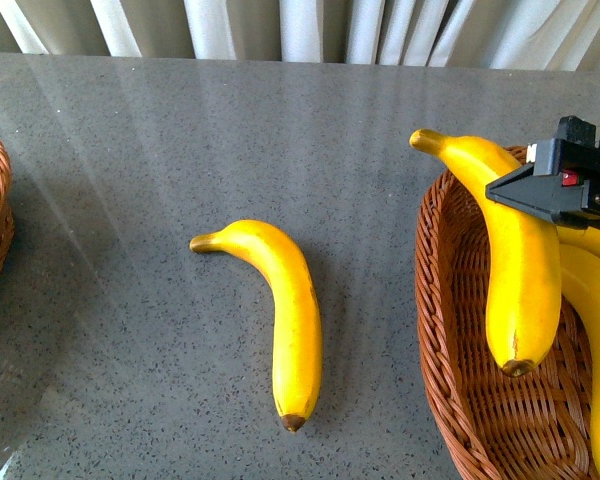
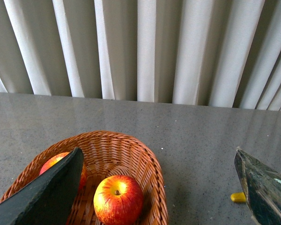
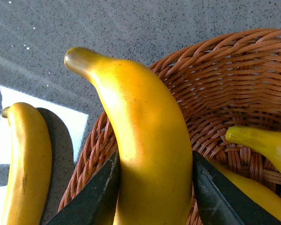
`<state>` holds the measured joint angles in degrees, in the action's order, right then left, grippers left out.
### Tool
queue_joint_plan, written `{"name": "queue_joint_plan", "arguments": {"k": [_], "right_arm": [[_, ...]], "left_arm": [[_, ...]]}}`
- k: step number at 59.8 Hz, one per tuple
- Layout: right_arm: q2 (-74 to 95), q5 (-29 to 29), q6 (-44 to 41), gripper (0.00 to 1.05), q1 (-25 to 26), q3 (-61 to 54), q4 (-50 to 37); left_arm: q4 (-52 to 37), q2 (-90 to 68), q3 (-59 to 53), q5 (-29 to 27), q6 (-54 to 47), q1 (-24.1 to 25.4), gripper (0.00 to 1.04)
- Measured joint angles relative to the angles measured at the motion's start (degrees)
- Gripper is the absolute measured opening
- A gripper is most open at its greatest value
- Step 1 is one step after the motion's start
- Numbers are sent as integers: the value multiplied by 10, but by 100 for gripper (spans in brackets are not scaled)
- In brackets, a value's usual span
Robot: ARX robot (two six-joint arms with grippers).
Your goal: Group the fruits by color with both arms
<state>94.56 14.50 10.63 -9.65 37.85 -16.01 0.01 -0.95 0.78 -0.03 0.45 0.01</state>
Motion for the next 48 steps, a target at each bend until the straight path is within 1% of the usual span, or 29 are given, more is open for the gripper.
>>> {"name": "queue_joint_plan", "arguments": {"k": [1, 3, 4, 6, 13, 18, 27, 36, 42, 48], "right_arm": [[0, -2, -2, 50, -1, -1, 0], [0, -8, -3, 58, -1, -2, 1], [0, -8, -4, 59, -1, -2, 1], [-1, -12, -7, 66, -1, -2, 3], [-7, -19, -15, 84, -8, -3, 18], [-19, -19, -27, 96, -26, 2, 32], [-27, -21, -58, 95, -82, 41, 64], [9, -37, -107, 96, -149, 113, 98], [56, -42, -133, 96, -180, 163, 114], [102, -54, -155, 96, -198, 205, 134]], "left_arm": [[0, 0, 0, 0, 0, 0, 96], [0, 0, 0, 0, 0, 0, 96], [0, 0, 0, 0, 0, 0, 96], [0, 0, 0, 0, 0, 0, 96], [0, 0, 0, 0, 0, 0, 96], [0, 0, 0, 0, 0, 0, 96], [0, 0, 0, 0, 0, 0, 96], [0, 0, 0, 0, 0, 0, 96], [0, 0, 0, 0, 0, 0, 96], [0, 0, 0, 0, 0, 0, 96]]}}
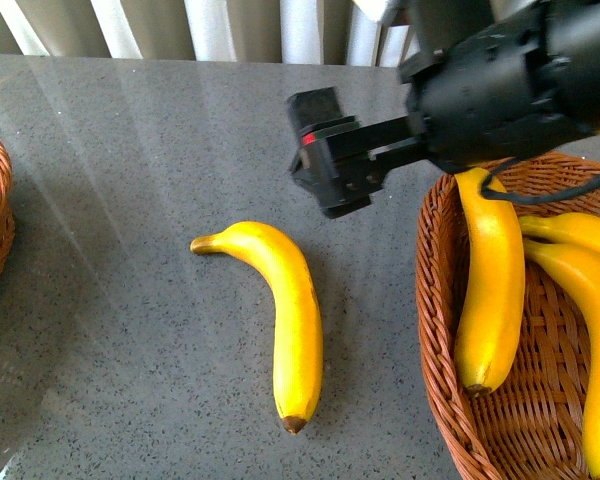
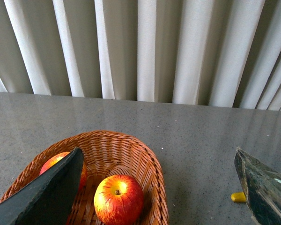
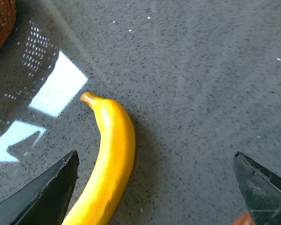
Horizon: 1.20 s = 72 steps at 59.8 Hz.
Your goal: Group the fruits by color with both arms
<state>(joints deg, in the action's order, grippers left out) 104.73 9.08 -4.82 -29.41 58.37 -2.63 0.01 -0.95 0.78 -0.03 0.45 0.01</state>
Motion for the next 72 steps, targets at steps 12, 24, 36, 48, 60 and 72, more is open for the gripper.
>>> {"name": "queue_joint_plan", "arguments": {"k": [12, 24, 36, 48, 60, 72], "right_arm": [[86, -21, -26, 96, -19, 69, 29], [143, -27, -30, 96, -39, 107, 40], [167, -30, -30, 96, -61, 126, 47], [189, -36, -30, 96, -71, 143, 58], [210, -36, -23, 96, -71, 155, 65], [213, -36, -18, 77, -71, 162, 66]], "left_arm": [[0, 0, 0, 0, 0, 0, 96], [0, 0, 0, 0, 0, 0, 96], [0, 0, 0, 0, 0, 0, 96], [0, 0, 0, 0, 0, 0, 96], [0, 0, 0, 0, 0, 0, 96], [0, 0, 0, 0, 0, 0, 96]]}}
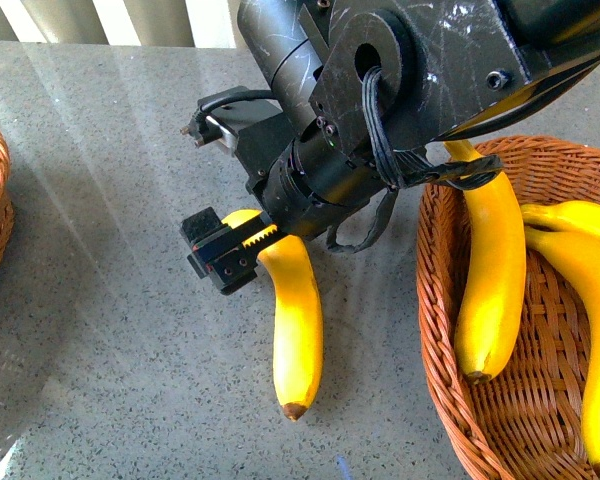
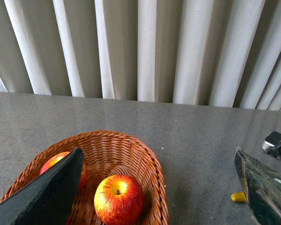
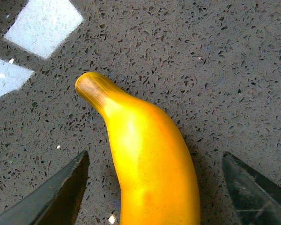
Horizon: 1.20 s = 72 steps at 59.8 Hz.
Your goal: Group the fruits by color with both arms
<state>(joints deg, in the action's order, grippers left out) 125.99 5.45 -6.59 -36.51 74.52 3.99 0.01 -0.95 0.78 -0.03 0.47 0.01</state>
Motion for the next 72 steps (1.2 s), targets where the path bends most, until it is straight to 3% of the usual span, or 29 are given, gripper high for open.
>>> {"name": "queue_joint_plan", "arguments": {"k": [18, 45, 51, 61, 72], "right_arm": [[-2, 12, 30, 37, 2, 2, 4], [-181, 73, 84, 33, 49, -42, -29], [-239, 87, 85, 33, 85, -80, -33], [-322, 151, 81, 33, 216, -194, -23], [-362, 187, 56, 33, 312, -264, -15]], "left_arm": [[0, 0, 0, 0, 0, 0, 96], [0, 0, 0, 0, 0, 0, 96], [0, 0, 0, 0, 0, 0, 96], [0, 0, 0, 0, 0, 0, 96], [0, 0, 0, 0, 0, 0, 96]]}}
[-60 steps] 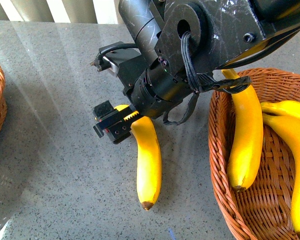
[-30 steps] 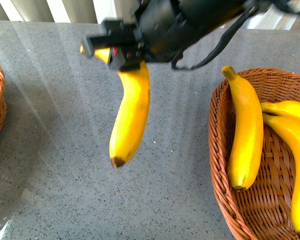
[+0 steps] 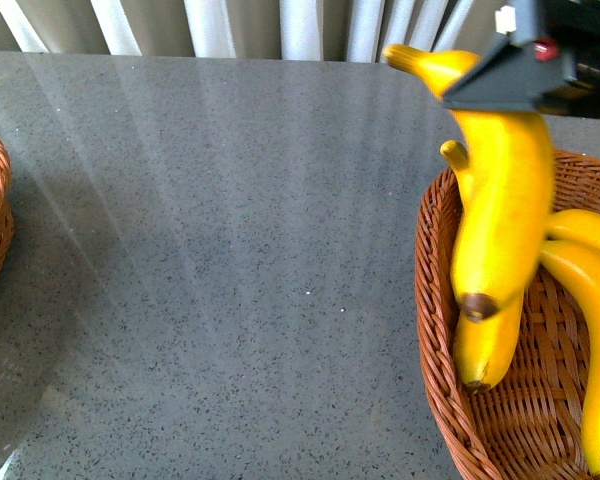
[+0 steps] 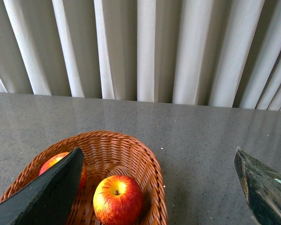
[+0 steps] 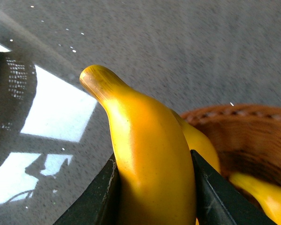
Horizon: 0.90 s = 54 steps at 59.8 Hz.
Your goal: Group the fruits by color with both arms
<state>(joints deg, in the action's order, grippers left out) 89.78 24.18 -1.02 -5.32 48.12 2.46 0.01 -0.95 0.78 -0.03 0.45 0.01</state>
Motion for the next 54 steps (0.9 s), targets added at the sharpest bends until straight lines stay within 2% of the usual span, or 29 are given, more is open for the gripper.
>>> {"name": "queue_joint_plan", "arguments": {"k": [5, 11, 29, 36, 48, 54], "right_arm": [[-19, 14, -13, 33, 34, -28, -1], [-24, 4, -32, 33, 57, -54, -10], [6, -19, -51, 33, 63, -99, -54], [6, -26, -54, 50, 60, -104, -75], [-37, -20, -52, 96, 59, -117, -100], [-40, -20, -50, 95, 60, -118, -100]], "left_arm": [[0, 0, 0, 0, 0, 0, 96], [0, 0, 0, 0, 0, 0, 96], [0, 0, 0, 0, 0, 0, 96], [0, 0, 0, 0, 0, 0, 96], [0, 0, 0, 0, 0, 0, 96], [0, 0, 0, 0, 0, 0, 96]]}}
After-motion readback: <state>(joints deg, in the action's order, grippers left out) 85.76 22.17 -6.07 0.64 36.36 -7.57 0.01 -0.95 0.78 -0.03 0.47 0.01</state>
